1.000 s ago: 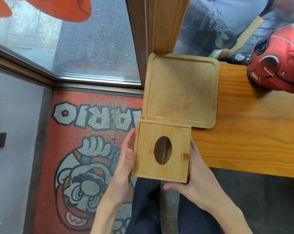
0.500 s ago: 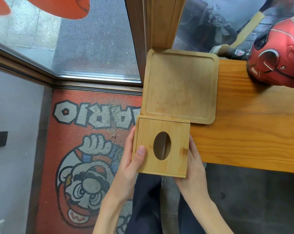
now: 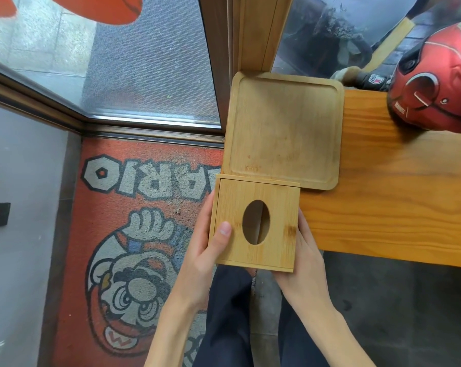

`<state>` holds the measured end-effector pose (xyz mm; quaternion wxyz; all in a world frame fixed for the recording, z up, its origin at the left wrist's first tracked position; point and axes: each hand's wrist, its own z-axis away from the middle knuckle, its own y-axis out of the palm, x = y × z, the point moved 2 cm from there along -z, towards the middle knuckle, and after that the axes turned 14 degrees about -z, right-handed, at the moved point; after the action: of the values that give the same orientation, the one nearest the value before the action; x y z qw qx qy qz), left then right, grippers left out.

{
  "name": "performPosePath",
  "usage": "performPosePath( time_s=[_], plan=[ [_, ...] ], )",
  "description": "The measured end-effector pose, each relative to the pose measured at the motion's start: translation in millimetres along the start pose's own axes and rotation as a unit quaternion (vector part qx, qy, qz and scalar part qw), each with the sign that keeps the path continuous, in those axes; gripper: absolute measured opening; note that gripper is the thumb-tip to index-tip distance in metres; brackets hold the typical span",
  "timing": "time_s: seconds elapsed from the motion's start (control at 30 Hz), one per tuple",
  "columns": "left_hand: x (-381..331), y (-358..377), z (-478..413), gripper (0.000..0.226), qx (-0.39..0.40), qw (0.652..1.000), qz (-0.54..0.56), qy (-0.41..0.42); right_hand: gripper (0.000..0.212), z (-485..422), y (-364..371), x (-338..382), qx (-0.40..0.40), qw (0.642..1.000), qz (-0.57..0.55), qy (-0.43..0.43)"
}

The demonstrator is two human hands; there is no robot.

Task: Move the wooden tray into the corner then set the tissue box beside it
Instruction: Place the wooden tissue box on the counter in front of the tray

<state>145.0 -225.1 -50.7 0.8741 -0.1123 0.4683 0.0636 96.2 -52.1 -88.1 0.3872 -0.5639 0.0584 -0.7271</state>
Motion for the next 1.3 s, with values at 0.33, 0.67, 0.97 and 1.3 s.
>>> performPosePath(
  time_s=[0.33, 0.67, 0.97, 1.3],
  plan=[
    [-5, -17, -1, 0.083, 0.016, 0.999, 0.022, -0.040, 0.131, 2, -46, 22, 0.213, 0.968, -0.104, 0.079],
    [-49, -39, -106, 0.035, -0.009, 0.980, -0.173, -0.099, 0.104, -84, -122, 5, -0.005, 0.999, 0.019, 0.035],
    [-63, -33, -129, 0.018, -0.089, 0.947, -0.301, -0.066, 0.121, -118, -114, -16, 0.079, 0.987, 0.137, -0.001],
    [-74, -29, -134, 0.017, -0.118, 0.916, -0.376, -0.073, 0.120, -119, -112, -16, 0.073, 0.985, 0.158, -0.005]
  ],
)
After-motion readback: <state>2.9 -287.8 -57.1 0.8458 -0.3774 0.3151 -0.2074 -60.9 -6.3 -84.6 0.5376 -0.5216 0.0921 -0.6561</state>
